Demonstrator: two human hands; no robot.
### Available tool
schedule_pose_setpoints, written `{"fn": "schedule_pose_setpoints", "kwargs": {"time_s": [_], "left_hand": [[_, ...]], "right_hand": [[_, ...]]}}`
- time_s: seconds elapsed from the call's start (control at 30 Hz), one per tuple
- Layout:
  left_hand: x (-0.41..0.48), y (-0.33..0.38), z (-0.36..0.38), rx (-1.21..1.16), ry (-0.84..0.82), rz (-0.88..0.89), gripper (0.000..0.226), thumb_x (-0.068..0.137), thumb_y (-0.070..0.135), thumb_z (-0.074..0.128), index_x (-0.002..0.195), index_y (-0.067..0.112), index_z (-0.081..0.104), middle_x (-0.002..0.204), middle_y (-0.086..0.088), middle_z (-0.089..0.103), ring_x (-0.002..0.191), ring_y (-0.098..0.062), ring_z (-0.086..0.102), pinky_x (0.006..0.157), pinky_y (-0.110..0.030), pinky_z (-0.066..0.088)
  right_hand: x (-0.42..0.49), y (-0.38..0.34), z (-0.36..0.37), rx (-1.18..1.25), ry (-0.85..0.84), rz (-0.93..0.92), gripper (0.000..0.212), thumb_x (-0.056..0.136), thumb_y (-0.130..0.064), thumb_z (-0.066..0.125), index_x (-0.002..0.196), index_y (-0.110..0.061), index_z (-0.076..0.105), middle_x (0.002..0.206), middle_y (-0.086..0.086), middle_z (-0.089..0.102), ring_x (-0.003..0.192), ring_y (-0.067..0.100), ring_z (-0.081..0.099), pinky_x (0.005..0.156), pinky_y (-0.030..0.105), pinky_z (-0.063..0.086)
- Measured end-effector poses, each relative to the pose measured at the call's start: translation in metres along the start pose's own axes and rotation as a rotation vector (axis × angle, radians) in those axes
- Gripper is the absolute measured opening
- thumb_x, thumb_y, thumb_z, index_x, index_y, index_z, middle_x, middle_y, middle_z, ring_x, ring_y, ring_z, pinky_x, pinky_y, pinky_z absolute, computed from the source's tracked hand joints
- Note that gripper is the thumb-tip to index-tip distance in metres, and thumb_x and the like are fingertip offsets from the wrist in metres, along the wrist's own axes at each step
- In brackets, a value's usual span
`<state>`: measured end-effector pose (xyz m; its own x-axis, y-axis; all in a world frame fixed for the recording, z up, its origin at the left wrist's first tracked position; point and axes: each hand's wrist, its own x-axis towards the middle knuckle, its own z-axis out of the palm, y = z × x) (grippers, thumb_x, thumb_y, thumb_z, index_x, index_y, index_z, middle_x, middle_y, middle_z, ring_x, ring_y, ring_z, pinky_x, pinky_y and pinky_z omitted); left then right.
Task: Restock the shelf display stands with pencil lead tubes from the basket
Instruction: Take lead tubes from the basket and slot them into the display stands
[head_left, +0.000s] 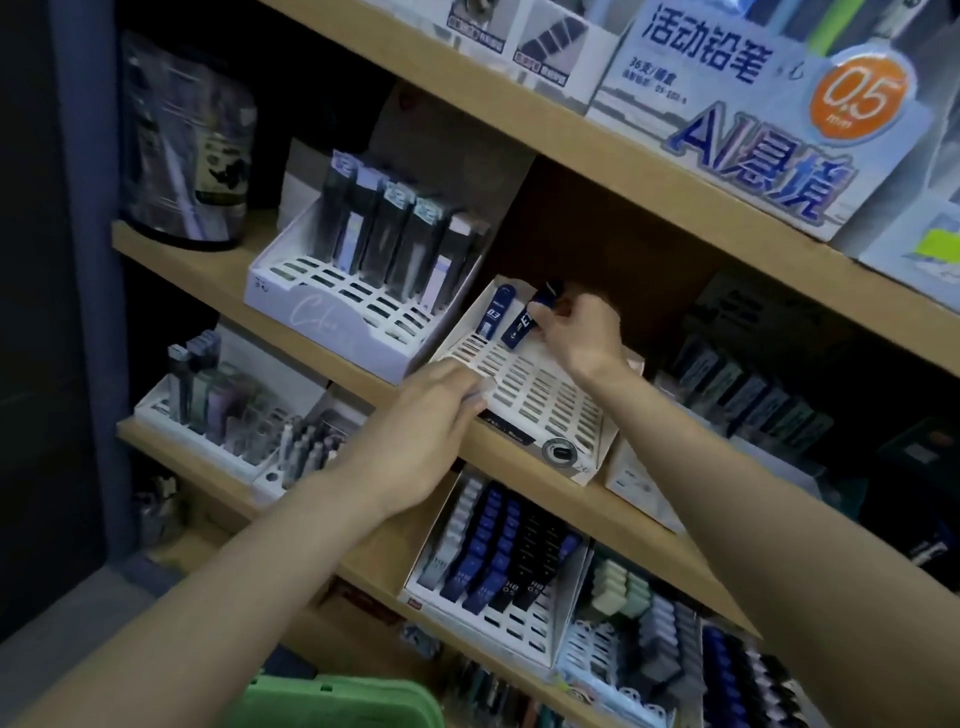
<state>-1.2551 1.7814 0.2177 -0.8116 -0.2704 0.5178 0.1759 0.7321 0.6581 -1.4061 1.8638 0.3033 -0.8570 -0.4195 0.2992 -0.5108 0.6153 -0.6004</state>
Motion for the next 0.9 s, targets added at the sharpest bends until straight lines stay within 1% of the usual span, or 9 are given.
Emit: {"fn": "schedule_pose_setpoints", "kwargs": {"time_s": [0.1, 0.17, 0.23, 0.37, 0.43, 0.53, 0.63, 0.77, 0.9], "left_hand": [[-0.0009, -0.0044, 0.0022, -0.002, 0.020, 0.024, 0.032, 0.098, 0.029, 0.039, 0.104, 0.007, 0.060, 0.102, -0.001, 0.055, 0.095, -0.013, 0.050, 0.085, -0.023, 0.040], [-0.0008, -0.0063, 0.0028, -0.012, 0.032, 0.033, 0.029, 0.098, 0.026, 0.041, 0.105, 0.006, 0.061, 0.102, -0.001, 0.055, 0.096, -0.012, 0.049, 0.083, -0.015, 0.038], [-0.0001, -0.0072, 0.0033, -0.039, 0.038, 0.026, 0.026, 0.099, 0.024, 0.042, 0.107, 0.007, 0.061, 0.103, 0.000, 0.055, 0.098, -0.011, 0.049, 0.084, -0.011, 0.036], [0.0014, -0.0083, 0.0039, -0.089, 0.051, 0.002, 0.026, 0.099, 0.023, 0.042, 0.102, 0.005, 0.061, 0.100, 0.001, 0.054, 0.097, -0.009, 0.048, 0.081, -0.006, 0.034], [0.0017, -0.0080, 0.0040, -0.102, 0.052, -0.007, 0.026, 0.098, 0.023, 0.042, 0.101, 0.006, 0.061, 0.099, 0.001, 0.054, 0.096, -0.009, 0.049, 0.082, -0.008, 0.035], [0.0027, -0.0075, 0.0039, -0.108, 0.052, -0.016, 0.026, 0.098, 0.023, 0.043, 0.101, 0.004, 0.060, 0.100, -0.002, 0.055, 0.097, -0.012, 0.050, 0.083, -0.017, 0.039], [0.0030, -0.0068, 0.0031, -0.111, 0.066, -0.015, 0.025, 0.098, 0.022, 0.044, 0.103, 0.004, 0.061, 0.100, -0.002, 0.056, 0.096, -0.011, 0.050, 0.082, -0.011, 0.037], [0.0028, -0.0048, 0.0020, -0.128, 0.086, -0.013, 0.026, 0.098, 0.019, 0.044, 0.108, 0.003, 0.062, 0.104, -0.002, 0.057, 0.098, -0.009, 0.050, 0.082, -0.003, 0.033], [0.0034, -0.0032, 0.0009, -0.139, 0.090, -0.019, 0.026, 0.098, 0.019, 0.044, 0.111, 0.005, 0.062, 0.105, -0.001, 0.057, 0.099, -0.009, 0.051, 0.081, -0.002, 0.033]], "right_hand": [[0.0023, 0.0000, 0.0016, -0.053, -0.057, -0.054, 0.010, 0.095, -0.026, 0.054, 0.097, -0.017, 0.056, 0.090, 0.000, 0.062, 0.078, 0.009, 0.059, 0.067, 0.023, 0.046], [0.0028, -0.0005, 0.0009, -0.103, -0.050, -0.102, 0.018, 0.094, -0.025, 0.055, 0.110, -0.015, 0.056, 0.098, 0.001, 0.063, 0.089, 0.015, 0.062, 0.081, 0.034, 0.052], [0.0032, -0.0015, 0.0001, -0.131, -0.051, -0.139, 0.024, 0.094, -0.023, 0.056, 0.117, -0.017, 0.054, 0.101, 0.001, 0.063, 0.093, 0.017, 0.062, 0.086, 0.040, 0.053], [0.0023, -0.0014, 0.0003, -0.105, -0.066, -0.196, 0.022, 0.093, -0.021, 0.057, 0.115, -0.018, 0.054, 0.102, 0.000, 0.062, 0.096, 0.015, 0.061, 0.088, 0.037, 0.052], [0.0024, 0.0006, 0.0003, -0.145, -0.051, -0.215, 0.020, 0.094, -0.021, 0.055, 0.114, -0.017, 0.055, 0.103, 0.000, 0.064, 0.095, 0.013, 0.061, 0.084, 0.032, 0.052], [0.0008, 0.0020, -0.0018, -0.114, -0.049, -0.212, 0.021, 0.095, -0.021, 0.055, 0.114, -0.014, 0.057, 0.099, 0.001, 0.064, 0.093, 0.015, 0.062, 0.084, 0.032, 0.052], [-0.0014, 0.0009, -0.0024, -0.077, -0.051, -0.220, 0.024, 0.095, -0.021, 0.055, 0.117, -0.011, 0.056, 0.096, 0.000, 0.061, 0.092, 0.014, 0.060, 0.085, 0.031, 0.050], [0.0000, 0.0041, 0.0005, -0.106, -0.050, -0.211, 0.021, 0.095, -0.022, 0.054, 0.110, -0.008, 0.058, 0.102, 0.007, 0.066, 0.094, 0.017, 0.064, 0.087, 0.038, 0.053], [0.0009, 0.0025, 0.0001, -0.190, -0.078, -0.280, 0.037, 0.096, -0.022, 0.052, 0.133, -0.016, 0.048, 0.118, 0.006, 0.063, 0.109, 0.017, 0.060, 0.094, 0.036, 0.051]]}}
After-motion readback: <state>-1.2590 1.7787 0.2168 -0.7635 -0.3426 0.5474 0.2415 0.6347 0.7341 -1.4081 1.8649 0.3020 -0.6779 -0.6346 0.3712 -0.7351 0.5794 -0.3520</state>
